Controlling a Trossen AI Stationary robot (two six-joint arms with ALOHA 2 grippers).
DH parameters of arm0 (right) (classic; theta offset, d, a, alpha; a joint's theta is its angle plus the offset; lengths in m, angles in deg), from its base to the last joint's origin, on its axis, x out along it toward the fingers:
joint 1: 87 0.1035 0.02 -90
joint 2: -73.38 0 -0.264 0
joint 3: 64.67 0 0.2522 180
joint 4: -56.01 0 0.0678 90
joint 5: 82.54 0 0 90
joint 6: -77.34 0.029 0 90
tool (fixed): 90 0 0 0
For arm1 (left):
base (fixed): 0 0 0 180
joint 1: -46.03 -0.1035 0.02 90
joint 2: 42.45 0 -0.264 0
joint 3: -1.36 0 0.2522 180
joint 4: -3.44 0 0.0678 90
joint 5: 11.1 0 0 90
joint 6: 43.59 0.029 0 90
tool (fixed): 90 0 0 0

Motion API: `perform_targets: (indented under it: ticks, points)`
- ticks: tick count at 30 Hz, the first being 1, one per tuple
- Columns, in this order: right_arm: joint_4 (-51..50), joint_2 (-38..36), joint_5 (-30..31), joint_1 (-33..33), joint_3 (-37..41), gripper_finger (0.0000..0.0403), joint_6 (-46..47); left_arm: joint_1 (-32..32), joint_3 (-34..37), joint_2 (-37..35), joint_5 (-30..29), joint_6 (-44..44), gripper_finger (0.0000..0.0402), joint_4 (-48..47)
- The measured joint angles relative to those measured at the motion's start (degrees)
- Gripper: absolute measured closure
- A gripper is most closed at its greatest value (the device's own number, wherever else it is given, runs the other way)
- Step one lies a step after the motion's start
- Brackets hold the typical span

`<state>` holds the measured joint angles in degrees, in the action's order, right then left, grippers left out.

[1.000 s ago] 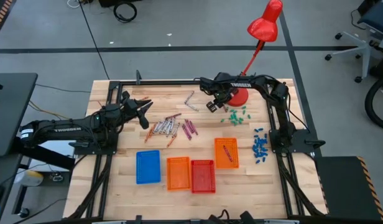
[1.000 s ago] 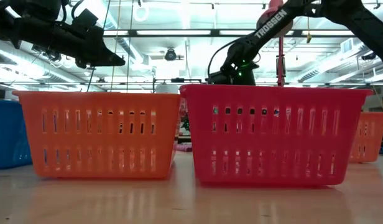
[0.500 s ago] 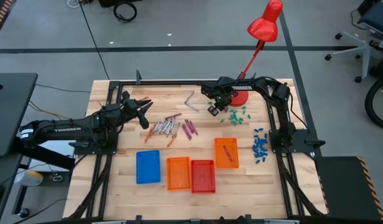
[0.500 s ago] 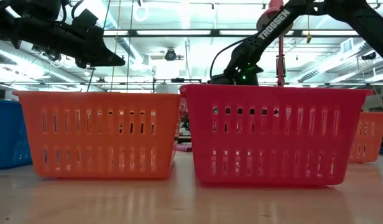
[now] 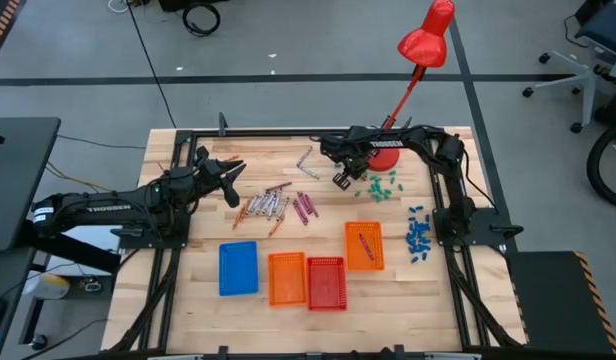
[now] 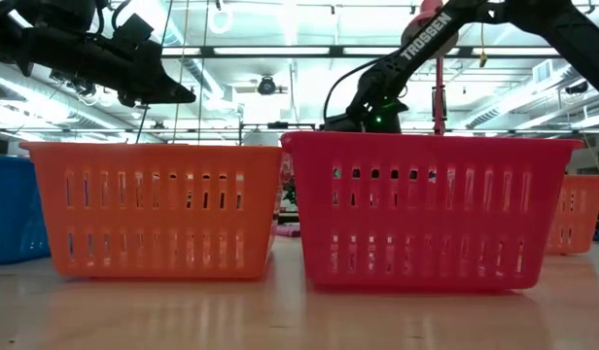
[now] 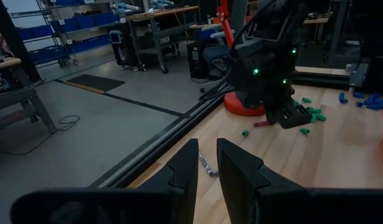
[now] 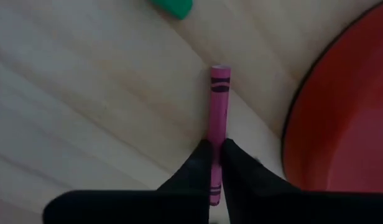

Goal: Sort crayons
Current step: Put the red crayon into the right orange bin

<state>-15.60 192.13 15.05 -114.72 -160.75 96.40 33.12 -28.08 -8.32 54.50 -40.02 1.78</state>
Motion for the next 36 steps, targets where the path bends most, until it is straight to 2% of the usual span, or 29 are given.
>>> perform_targets:
  ticks: [10,16,22,29,36]
  points:
    - [-1.2,0.4,-5.8,3.0,-6.0,0.0367,0.7,0.0,0.0,0.0,0.0,0.0,0.0331,-0.5]
    - [-7.2,0.3,-5.9,7.1,-10.4,0.0367,2.4,0.0,0.0,0.0,0.0,0.0,0.0331,-0.5]
    - [-14.3,-0.1,-5.9,13.9,-14.1,0.0367,5.6,0.0,0.0,0.0,0.0,0.0,0.0331,-0.5]
    - [-16.1,-5.6,-4.1,22.8,-14.1,0.0367,15.6,0.0,0.0,0.0,0.0,0.0,0.0331,-0.5]
    - [-23.4,-8.5,-2.1,32.1,-14.2,0.0367,27.5,0.0,0.0,0.0,0.0,-0.9,0.0331,-0.5]
